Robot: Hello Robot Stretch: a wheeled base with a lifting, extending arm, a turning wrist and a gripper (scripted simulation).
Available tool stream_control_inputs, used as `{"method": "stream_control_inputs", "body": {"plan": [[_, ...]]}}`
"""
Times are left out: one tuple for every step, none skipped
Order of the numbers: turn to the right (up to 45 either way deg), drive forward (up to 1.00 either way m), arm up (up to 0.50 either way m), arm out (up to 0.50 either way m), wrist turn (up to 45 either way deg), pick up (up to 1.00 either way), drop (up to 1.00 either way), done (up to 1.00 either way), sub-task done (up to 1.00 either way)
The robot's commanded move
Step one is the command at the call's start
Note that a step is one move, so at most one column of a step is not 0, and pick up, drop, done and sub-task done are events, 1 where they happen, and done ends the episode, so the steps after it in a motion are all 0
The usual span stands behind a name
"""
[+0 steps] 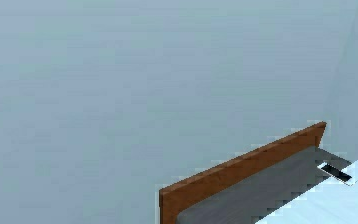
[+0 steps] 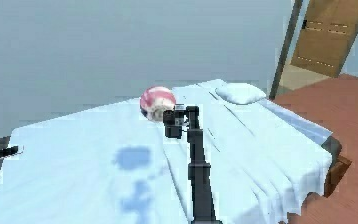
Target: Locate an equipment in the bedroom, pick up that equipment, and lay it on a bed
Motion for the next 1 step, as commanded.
{"method": "stream_control_inputs", "body": {"plan": [[0.0,0.0,-0.32,0.0,0.0,0.0,0.0,0.0,0.0]]}}
